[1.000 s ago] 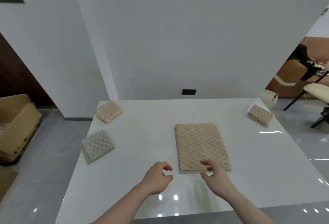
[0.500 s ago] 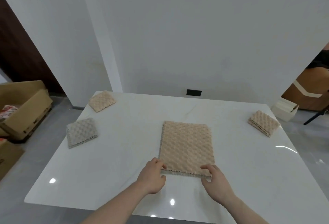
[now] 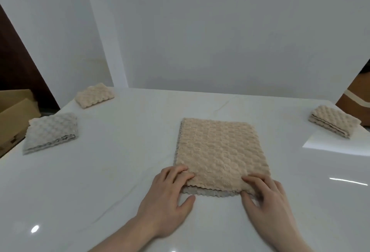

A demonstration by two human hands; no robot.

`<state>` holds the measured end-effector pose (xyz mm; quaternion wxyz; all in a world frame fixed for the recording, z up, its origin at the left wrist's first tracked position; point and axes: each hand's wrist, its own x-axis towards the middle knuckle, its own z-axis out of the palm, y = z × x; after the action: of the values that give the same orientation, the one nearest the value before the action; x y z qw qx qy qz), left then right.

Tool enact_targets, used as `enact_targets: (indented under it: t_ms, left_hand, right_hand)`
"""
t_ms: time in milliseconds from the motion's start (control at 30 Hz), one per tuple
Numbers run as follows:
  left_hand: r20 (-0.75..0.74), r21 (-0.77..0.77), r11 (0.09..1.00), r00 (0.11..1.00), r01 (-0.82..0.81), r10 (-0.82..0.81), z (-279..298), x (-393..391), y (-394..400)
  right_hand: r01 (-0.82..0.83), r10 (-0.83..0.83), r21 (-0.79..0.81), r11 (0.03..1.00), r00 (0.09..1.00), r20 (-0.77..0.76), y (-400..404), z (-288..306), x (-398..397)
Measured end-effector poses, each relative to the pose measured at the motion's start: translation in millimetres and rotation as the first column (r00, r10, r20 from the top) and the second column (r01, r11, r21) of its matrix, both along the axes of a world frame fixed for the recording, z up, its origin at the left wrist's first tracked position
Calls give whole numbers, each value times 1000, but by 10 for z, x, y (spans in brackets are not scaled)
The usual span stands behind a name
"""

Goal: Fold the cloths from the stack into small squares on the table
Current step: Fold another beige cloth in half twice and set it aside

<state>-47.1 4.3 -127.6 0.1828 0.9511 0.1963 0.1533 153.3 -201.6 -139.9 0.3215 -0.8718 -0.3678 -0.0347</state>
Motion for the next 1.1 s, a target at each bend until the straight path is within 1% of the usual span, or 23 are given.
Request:
enact_targets:
  t_ms: [100, 233, 333, 433, 600, 800, 1000, 1067, 1100]
  left_hand:
    - [36, 38, 999, 999, 7, -9, -38, -9, -9]
    - [85, -11, 1000, 996, 4, -3, -36, -32, -17]
    - [137, -70, 997, 990, -10, 19, -31, -61, -40]
    - [159, -74, 995, 984, -69, 80, 7, -99, -91]
    - [164, -51, 985, 972, -165, 171, 39, -157, -223]
    - [191, -51, 970, 951, -237, 243, -104, -114, -126]
    - [259, 109, 972, 950, -210, 176, -137, -53, -84]
    - [240, 156, 965, 956, -208, 167, -133, -51, -81]
    - [216, 175, 964, 963, -200, 161, -124, -57, -86]
  right_hand:
    - [-15, 13, 35, 999, 999, 53, 10, -55, 15]
    - [-7, 6, 15, 1000, 992, 126, 12, -90, 19]
    - [-2, 3, -9, 1000, 990, 141, -11, -65, -10]
    - [-6, 4, 10, 1000, 991, 135, -34, -34, -50]
    - [17, -26, 85, 996, 993, 111, -96, -1, -104]
    - [32, -52, 105, 994, 980, 190, -72, -52, -51]
    - [105, -133, 130, 986, 964, 231, -78, -31, -55]
    - [161, -190, 155, 975, 961, 200, -89, -37, -34]
    - [203, -232, 178, 963, 961, 154, -94, -41, -7]
